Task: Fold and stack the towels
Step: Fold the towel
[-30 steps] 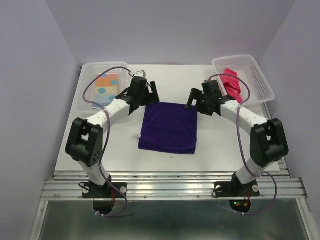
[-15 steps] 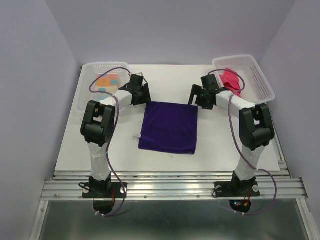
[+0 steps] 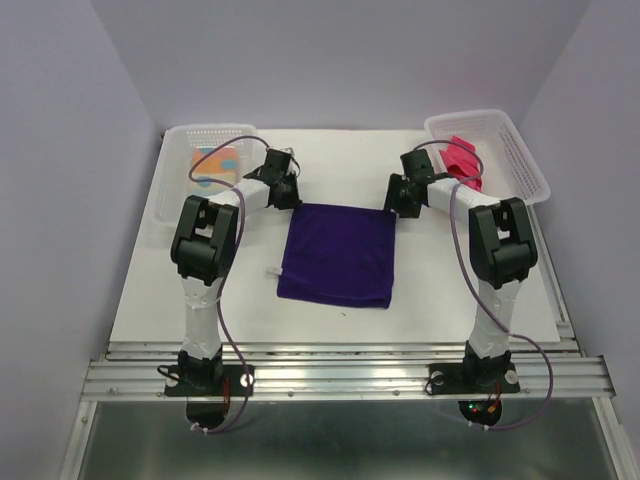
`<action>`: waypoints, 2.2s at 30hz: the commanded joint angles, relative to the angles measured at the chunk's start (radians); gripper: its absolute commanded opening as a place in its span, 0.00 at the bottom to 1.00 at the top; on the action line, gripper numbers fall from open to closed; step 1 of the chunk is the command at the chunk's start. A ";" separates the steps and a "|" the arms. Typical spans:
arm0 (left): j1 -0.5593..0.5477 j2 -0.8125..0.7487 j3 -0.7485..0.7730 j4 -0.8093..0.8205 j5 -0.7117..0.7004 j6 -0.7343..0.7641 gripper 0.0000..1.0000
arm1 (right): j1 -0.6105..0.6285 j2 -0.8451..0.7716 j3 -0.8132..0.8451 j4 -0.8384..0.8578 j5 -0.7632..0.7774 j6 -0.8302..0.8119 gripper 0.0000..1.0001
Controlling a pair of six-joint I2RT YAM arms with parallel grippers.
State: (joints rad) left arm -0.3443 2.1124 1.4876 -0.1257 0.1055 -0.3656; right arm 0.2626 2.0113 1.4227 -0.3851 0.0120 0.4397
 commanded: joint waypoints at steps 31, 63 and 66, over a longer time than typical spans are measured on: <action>-0.030 -0.716 -0.766 0.366 0.011 -0.176 0.00 | 0.036 -0.565 -0.517 0.198 -0.320 -0.015 0.01; -0.081 -1.118 -1.191 0.327 0.079 -0.348 0.33 | 0.112 -0.787 -0.884 0.235 -0.480 0.093 0.15; -0.082 -1.210 -1.216 0.250 0.063 -0.380 0.55 | 0.113 -0.816 -0.913 0.197 -0.523 0.102 0.34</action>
State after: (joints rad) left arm -0.4194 1.0012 0.2977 0.1944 0.1688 -0.7067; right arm 0.3679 1.2415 0.5476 -0.1860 -0.4351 0.5220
